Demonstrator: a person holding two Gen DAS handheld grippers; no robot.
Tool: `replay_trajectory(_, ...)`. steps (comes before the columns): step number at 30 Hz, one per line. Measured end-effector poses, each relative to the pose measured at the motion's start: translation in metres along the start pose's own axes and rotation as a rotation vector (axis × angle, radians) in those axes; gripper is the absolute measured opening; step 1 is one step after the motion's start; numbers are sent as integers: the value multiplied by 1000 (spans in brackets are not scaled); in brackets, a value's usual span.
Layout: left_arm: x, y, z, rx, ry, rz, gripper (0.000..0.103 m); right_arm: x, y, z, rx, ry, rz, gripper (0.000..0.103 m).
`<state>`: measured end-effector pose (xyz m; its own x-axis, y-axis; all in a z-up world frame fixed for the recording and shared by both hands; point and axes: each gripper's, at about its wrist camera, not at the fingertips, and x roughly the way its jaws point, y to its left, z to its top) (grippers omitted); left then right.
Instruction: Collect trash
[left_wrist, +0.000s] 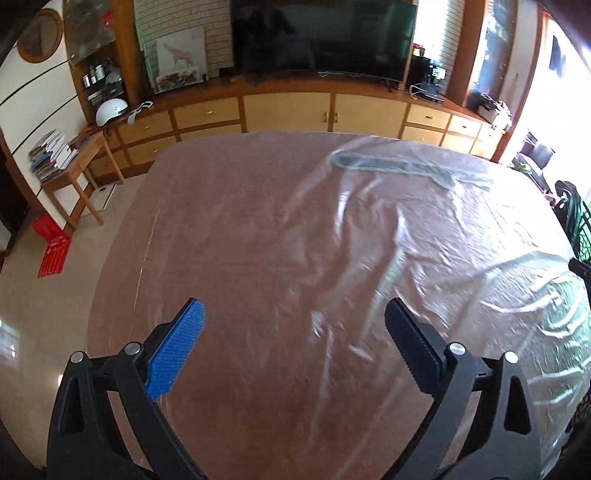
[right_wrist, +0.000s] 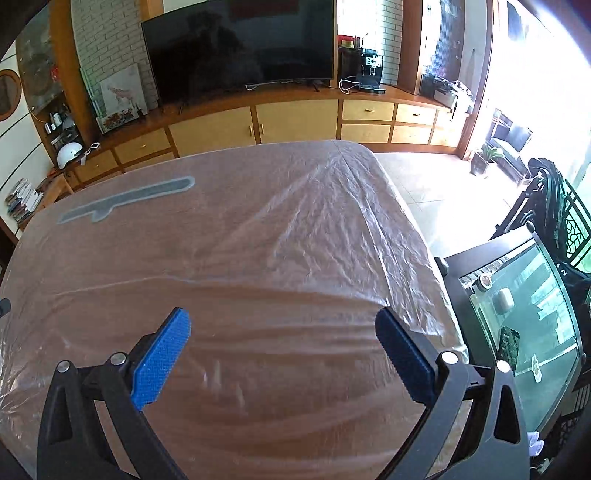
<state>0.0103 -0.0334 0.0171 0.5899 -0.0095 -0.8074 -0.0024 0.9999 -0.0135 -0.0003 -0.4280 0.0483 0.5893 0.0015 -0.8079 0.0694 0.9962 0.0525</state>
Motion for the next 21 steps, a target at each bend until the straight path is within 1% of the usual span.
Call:
replay_trajectory(3,8,7,5,-15,0,15,99,9,-4,-1,9,12,-8,98)
replay_trajectory(6,11,4,5,-6,1,32,99,17,-7,-5,32,27,-12,99)
replay_trajectory(8,16,7,6,0,6,40,99,16,-4,-10,12,12,-41,99)
replay_trajectory(9,17,8,6,-1,4,40,99,17,-2,-11,-4,7,-53,99)
replay_trajectory(12,24,12,6,-2,18,41,99,17,0,-11,8,7,-61,99)
replay_trajectory(15,24,15,4,-12,-2,34,101,17,2,-13,9,8,-66,99)
replay_trajectory(21,26,19,6,-12,-3,31,101,16,1,-13,8,9,-66,99)
